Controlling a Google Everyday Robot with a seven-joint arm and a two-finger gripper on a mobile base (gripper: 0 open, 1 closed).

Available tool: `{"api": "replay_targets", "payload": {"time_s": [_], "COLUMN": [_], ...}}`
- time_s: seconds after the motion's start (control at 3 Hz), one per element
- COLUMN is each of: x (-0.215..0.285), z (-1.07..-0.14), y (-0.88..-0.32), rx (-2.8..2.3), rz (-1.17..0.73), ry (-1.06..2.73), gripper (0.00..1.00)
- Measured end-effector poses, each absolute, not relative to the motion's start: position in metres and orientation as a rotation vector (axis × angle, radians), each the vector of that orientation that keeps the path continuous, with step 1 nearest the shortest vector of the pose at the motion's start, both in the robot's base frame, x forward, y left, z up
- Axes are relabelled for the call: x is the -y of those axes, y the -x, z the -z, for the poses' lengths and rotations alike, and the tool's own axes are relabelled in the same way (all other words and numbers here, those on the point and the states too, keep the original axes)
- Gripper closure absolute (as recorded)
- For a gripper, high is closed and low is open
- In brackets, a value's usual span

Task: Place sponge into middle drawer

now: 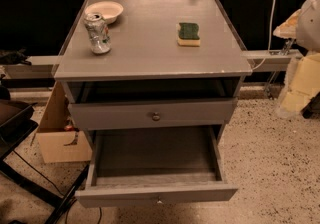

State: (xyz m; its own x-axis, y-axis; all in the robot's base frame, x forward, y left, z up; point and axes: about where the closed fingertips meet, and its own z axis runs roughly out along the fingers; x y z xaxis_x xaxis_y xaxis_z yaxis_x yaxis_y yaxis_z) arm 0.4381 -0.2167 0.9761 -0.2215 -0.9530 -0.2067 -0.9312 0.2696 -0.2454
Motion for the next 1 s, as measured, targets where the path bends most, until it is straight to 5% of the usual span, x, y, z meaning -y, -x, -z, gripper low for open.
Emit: {"api": "replay_targets", "payload": {"time_s": [0.67, 1.0], "x": [0.213, 0.211], "z": [-0.968, -0.942], "y": [-0.461, -0.5], "rx": [-2.195, -2.187], "rz": [0.021, -0.177], "ry": [1.616, 1.347], "gripper": [0.0, 0.0]}}
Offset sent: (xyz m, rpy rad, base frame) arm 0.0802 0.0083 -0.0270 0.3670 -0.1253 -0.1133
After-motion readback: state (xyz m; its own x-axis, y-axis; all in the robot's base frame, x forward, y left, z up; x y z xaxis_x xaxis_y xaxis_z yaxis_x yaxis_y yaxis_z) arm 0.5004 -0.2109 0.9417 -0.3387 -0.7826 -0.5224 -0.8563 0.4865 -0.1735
